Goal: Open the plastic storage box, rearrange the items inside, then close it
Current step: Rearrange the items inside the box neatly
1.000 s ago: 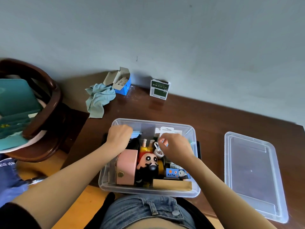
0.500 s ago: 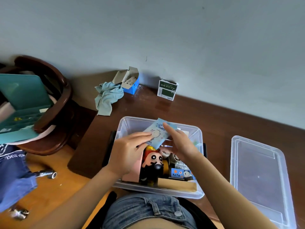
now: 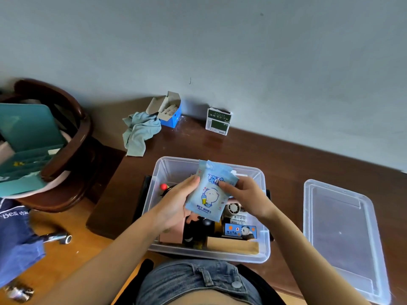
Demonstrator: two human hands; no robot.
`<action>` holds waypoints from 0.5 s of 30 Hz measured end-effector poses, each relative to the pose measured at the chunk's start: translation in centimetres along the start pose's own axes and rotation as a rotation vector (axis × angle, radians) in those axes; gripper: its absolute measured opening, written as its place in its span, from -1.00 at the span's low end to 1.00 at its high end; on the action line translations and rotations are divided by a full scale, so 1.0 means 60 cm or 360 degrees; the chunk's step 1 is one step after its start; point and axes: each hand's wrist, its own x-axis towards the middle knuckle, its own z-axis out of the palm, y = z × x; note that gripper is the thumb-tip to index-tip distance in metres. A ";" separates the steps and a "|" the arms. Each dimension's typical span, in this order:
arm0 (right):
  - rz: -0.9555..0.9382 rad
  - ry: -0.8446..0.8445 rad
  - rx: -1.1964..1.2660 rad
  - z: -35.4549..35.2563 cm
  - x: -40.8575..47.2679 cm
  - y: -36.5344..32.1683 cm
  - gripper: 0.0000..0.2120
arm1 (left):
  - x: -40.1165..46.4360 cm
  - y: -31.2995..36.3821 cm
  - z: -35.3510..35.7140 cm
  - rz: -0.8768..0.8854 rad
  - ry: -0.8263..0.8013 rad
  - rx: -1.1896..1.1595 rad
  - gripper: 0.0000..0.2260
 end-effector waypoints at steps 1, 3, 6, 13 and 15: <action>-0.0016 0.0056 -0.0053 -0.003 -0.002 0.001 -0.87 | 0.002 -0.006 -0.001 0.0041 0.0013 -0.0016 -0.58; -0.0062 0.0208 -0.0104 -0.016 -0.006 0.006 -0.88 | 0.003 -0.010 -0.001 0.0092 0.0062 -0.0101 -0.67; -0.0075 0.0357 -0.0053 -0.039 -0.010 0.018 -0.85 | 0.001 -0.012 -0.008 0.0123 0.0182 -0.0022 -0.76; 0.0029 0.0225 0.0689 -0.052 -0.011 0.031 -0.87 | 0.006 -0.018 -0.009 0.0052 0.0038 -0.0040 -0.67; 0.0051 0.0267 0.0808 -0.061 -0.010 0.028 -0.83 | 0.006 -0.017 -0.013 0.0022 0.0013 -0.0013 -0.67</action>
